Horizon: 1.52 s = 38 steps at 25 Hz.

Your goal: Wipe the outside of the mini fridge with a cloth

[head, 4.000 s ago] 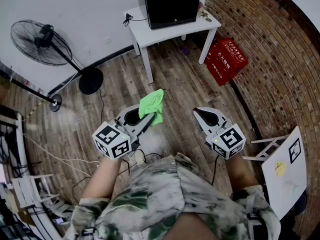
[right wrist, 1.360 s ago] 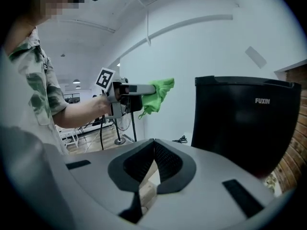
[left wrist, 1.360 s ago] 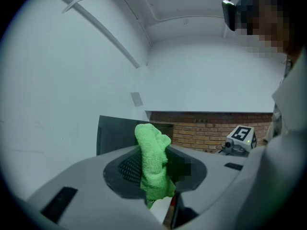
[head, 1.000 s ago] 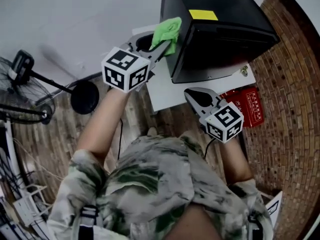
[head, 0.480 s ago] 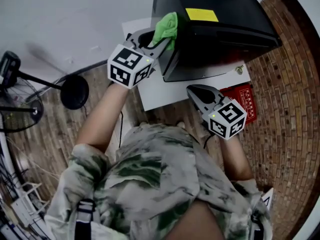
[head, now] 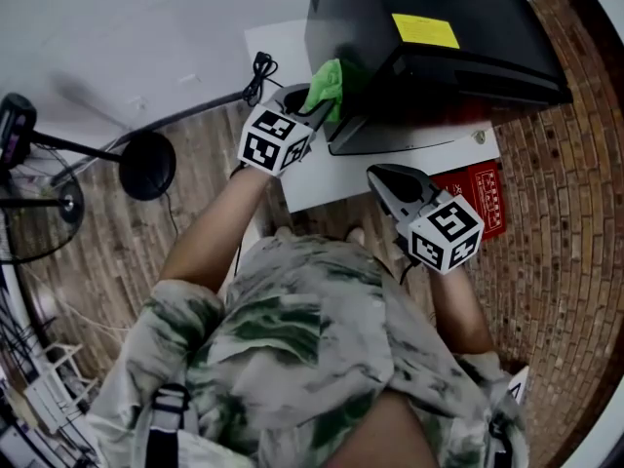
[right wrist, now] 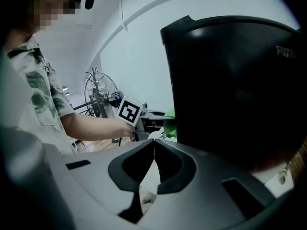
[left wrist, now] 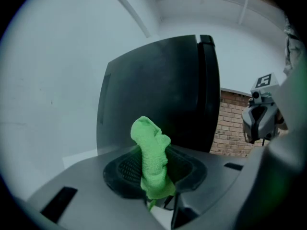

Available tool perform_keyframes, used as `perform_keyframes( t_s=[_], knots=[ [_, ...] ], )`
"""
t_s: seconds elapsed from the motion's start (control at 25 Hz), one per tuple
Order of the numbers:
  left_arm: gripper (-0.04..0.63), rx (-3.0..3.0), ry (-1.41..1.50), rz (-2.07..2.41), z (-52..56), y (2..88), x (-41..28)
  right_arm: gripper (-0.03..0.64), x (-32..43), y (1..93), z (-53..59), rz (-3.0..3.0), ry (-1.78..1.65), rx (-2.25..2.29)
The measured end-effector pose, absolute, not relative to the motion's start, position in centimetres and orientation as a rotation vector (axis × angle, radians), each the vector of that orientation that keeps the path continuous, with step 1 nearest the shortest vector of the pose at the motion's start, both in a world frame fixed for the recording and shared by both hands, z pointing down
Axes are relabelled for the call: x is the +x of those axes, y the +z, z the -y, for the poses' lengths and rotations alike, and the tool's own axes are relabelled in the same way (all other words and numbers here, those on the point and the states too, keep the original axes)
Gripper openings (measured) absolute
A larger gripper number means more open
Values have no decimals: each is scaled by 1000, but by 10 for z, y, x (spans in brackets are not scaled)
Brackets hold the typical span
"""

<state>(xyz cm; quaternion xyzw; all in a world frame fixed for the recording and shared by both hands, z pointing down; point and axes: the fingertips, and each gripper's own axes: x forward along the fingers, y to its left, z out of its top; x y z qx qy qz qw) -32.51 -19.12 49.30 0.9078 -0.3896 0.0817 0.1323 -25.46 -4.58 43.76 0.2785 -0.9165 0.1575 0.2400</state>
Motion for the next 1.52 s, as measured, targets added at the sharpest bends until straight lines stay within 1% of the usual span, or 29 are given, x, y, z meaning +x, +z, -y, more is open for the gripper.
perform_keyframes(
  t_s=[0.2, 0.36, 0.52, 0.76, 1.04, 1.32, 1.52],
  knots=[
    [121, 2519, 370, 1085, 190, 563, -324, 23, -257, 443, 49, 2492, 437, 769],
    [121, 2511, 405, 1078, 195, 569, -329, 23, -259, 445, 53, 2488, 426, 769],
    [121, 2549, 357, 1119, 207, 533, -346, 23, -265, 445, 53, 2501, 419, 751],
    [121, 2622, 198, 1194, 231, 435, -372, 23, -280, 437, 49, 2528, 400, 708],
    [121, 2692, 73, 1200, 252, 355, -371, 23, -304, 430, 50, 2529, 353, 631],
    [121, 2767, -10, 1223, 261, 312, -357, 23, -306, 440, 44, 2508, 388, 619],
    [121, 2722, 33, 1243, 271, 348, -355, 23, -301, 443, 44, 2492, 405, 643]
  ],
)
